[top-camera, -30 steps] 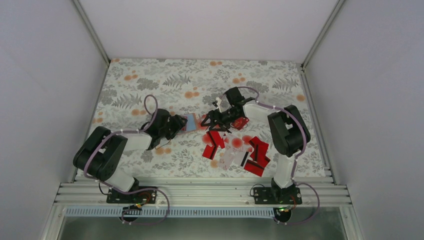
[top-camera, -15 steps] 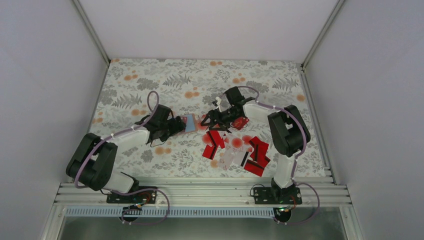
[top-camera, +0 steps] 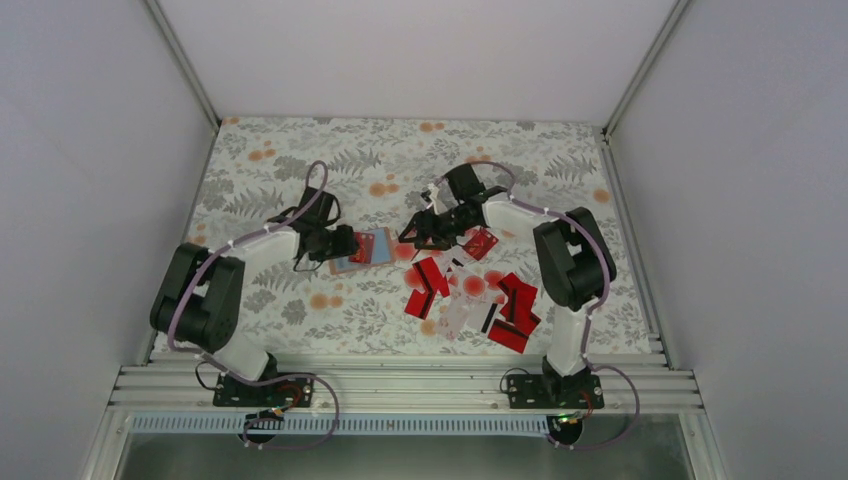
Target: Put the credit cards into the card holder
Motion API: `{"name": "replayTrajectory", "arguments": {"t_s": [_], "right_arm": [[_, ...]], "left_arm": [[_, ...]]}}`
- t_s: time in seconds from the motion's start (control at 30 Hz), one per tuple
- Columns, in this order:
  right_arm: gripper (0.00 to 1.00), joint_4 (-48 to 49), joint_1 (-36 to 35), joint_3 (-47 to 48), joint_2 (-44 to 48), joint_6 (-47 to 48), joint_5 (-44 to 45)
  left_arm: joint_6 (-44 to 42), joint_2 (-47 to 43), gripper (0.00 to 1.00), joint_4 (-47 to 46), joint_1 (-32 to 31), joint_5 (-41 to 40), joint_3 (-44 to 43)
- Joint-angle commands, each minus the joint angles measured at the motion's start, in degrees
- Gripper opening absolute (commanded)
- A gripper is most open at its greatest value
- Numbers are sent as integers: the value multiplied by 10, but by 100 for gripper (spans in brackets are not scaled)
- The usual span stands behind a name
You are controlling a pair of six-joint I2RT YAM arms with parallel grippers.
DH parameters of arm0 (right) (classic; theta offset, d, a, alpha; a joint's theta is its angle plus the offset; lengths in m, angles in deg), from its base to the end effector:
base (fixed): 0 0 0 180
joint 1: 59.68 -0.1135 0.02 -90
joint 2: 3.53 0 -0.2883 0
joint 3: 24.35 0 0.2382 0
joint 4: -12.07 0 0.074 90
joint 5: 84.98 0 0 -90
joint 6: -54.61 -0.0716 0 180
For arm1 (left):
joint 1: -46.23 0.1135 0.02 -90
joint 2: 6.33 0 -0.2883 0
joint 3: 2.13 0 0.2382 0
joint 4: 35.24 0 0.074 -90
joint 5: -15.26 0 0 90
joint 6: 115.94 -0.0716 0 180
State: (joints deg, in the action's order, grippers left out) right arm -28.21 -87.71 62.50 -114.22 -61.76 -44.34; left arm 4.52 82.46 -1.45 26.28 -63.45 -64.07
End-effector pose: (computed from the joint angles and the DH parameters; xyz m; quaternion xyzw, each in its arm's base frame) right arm 0.3208 0.2324 0.1784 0.1063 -0.8841 -0.4550 0.0050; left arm 0.2745 -0.1146 0.1685 -0.0633 0.9609 -0.1935 0.1877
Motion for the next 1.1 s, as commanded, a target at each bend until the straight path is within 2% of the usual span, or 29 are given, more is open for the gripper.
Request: {"name": "replayTrajectory", "arguments": {"t_s": [0.0, 0.37, 0.6, 1.07], "right_arm": [[63, -15, -11, 31, -26, 17, 26], [62, -21, -13, 50, -39, 19, 37], [57, -20, -21, 63, -62, 29, 24], [37, -3, -53, 70, -97, 30, 25]], "left_arm": [[-79, 48, 51, 11, 21, 53, -19], [-108, 88, 31, 19, 29, 86, -43], [-95, 82, 27, 33, 29, 86, -34], [-37, 84, 20, 16, 29, 115, -11]]}}
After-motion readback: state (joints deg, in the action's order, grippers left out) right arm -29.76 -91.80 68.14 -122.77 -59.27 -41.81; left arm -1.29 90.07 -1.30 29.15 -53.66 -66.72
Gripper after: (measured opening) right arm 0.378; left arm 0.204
